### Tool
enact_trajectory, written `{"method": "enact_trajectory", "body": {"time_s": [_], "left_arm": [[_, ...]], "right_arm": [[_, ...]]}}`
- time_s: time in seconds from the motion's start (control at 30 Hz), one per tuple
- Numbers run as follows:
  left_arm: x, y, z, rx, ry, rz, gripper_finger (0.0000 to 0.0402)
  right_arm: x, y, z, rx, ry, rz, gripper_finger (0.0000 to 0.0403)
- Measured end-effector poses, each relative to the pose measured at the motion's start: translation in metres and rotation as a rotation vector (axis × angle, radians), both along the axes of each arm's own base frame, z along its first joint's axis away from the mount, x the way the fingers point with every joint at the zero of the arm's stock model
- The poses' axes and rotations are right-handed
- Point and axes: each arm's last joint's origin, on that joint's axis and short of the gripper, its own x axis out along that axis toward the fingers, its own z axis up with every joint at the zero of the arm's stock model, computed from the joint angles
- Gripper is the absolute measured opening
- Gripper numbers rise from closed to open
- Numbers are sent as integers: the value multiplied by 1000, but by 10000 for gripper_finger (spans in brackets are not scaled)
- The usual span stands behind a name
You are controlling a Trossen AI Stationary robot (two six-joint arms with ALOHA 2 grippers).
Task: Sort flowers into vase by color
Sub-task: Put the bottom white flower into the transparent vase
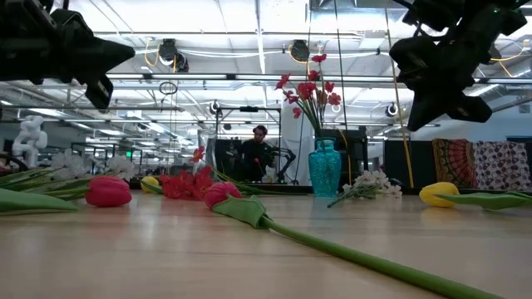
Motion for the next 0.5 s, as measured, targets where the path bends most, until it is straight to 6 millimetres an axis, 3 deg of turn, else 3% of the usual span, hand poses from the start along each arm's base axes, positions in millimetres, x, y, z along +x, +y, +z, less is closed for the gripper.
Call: {"method": "enact_trajectory", "body": {"time_s": [0.17,0.5], "left_arm": [[1,3,1,-150,50,98,12],[16,7,36,-285,264,392,7]], "right_arm": [[-3,0,-2,-50,46,58,1],[-10,1,-6,-112,152,193,0]]}}
